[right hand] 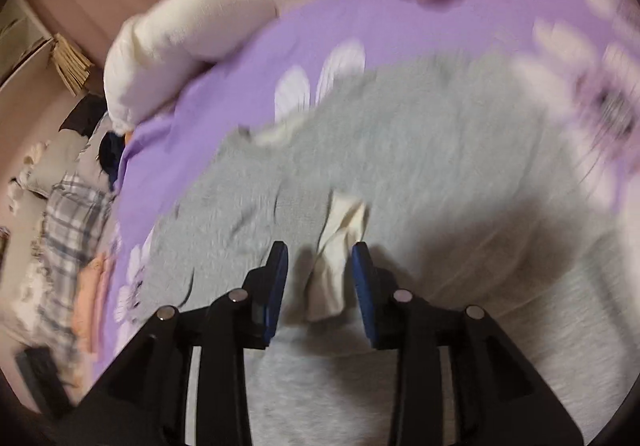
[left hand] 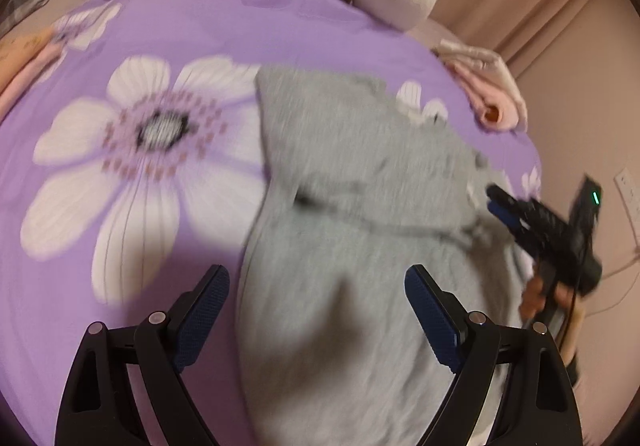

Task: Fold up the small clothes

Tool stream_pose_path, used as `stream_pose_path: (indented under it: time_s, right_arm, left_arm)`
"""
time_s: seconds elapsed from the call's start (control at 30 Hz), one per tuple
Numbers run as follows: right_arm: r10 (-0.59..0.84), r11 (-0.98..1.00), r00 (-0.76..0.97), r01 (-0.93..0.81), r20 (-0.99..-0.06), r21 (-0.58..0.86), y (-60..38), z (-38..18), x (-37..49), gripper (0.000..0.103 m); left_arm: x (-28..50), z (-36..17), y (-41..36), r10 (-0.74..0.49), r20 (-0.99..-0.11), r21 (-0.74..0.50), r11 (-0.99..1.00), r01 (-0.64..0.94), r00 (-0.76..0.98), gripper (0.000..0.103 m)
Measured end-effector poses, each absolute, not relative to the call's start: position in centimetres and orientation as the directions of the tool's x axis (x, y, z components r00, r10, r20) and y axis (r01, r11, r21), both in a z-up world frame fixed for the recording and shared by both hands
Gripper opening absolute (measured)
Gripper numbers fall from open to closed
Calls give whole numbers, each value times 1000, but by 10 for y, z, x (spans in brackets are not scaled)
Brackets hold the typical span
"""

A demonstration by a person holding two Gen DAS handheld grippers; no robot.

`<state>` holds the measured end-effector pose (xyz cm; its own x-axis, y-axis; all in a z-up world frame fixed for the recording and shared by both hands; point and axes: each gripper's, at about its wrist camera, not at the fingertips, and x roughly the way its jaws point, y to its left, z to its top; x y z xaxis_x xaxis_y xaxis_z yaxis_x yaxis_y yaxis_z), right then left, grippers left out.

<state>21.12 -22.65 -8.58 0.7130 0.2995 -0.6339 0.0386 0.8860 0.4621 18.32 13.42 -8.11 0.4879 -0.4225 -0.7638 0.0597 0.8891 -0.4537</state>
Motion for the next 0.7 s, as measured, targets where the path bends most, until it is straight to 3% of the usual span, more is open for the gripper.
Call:
stream_pose_path:
  time_s: [0.13, 0.27, 0.47, 0.53, 0.7]
  right_arm:
    - [412, 848, 721, -81, -556, 523, -223, -74, 215, 36]
    - [456, 854, 647, -124, -611, 505, -207, -88, 228, 21]
    - [428, 882, 577, -96, -695, 462, -201, -114, 237, 15]
    - [423, 882, 568, -79, -706, 465, -209, -118, 237, 17]
    - [437, 868, 565, -61, -699, 493, -223, -110, 219, 25]
  left_arm:
    - [219, -68, 122, -453, -733, -480, 873, 87, 507, 89]
    - [248, -73, 102, -527, -690, -545, 829, 123, 496, 89]
    - [268, -111, 94, -452, -767, -478, 876, 64, 455, 74]
    - [266, -118, 100, -461, -763, -489, 870, 60, 453, 69]
    - [256, -107, 105, -463, -768, -497, 867, 45, 442, 68]
